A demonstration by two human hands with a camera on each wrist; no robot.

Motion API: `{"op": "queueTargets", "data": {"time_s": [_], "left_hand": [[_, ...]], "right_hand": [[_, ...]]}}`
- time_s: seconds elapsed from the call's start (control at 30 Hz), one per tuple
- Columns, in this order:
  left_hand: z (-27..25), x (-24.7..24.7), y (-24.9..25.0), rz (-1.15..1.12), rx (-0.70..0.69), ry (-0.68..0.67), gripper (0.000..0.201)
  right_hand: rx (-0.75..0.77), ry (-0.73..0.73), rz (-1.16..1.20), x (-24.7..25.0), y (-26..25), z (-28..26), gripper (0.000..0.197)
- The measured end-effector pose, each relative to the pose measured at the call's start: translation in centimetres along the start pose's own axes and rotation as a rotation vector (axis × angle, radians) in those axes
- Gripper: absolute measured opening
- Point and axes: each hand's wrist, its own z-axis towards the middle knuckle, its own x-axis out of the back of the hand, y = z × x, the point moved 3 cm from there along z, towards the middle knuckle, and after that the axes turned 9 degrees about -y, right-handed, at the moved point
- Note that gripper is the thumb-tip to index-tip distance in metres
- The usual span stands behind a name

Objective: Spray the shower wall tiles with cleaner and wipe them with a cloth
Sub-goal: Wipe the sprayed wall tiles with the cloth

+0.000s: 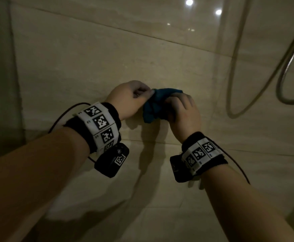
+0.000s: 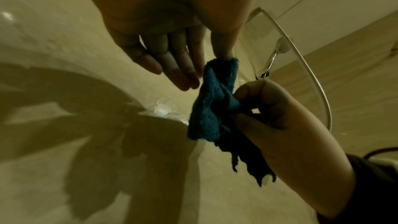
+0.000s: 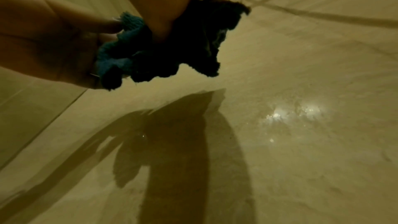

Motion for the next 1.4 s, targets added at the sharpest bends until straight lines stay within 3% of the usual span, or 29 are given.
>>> {"op": "queueTargets", "data": {"time_s": [0.3,0.47,0.57,0.63,0.73,0.8,0.87,1.4], "left_hand": [[-1.0,-2.2,1.1,-0.161,-0.075,-0.107,0.024],[-1.8,-4.2,2.7,-0.186,-0.111,-0.204,0.023],[-2.5,-5.5,3.8,-0.162,-0.125,-0.251,0.023],[-3.0,-6.2,4.4,-0.157,-0.128,-0.271,0.024],[-3.6,-7.6,5.4,-0.145,-0.125,-0.287,0.025],[-3.8,-8.5,6.1,-0.131,-0.118,-0.292,0.025],[-3.9,-9.5,6.9,-0.129,-0.105,-0.283,0.024],[-6.1,-19.9,15.0,-0.282,0.029,-0.378,0.032]], "right_hand": [[-0.087,-0.112,-0.011,2.9,-0.9,-3.0,0.024],[-0.199,-0.199,0.055,5.4,-0.8,-7.1,0.048],[-0.342,-0.173,0.071,7.0,0.3,-9.0,0.056],[-0.509,-0.239,0.184,7.5,1.5,-9.8,0.059],[-0.689,-0.437,0.491,7.9,3.0,-11.0,0.037],[-0.689,-0.46,0.61,8.4,3.6,-11.7,0.012],[-0.68,-0.437,0.626,9.1,4.4,-12.2,0.001],[-0.785,-0.391,0.523,18.9,12.2,-18.1,0.004]]}}
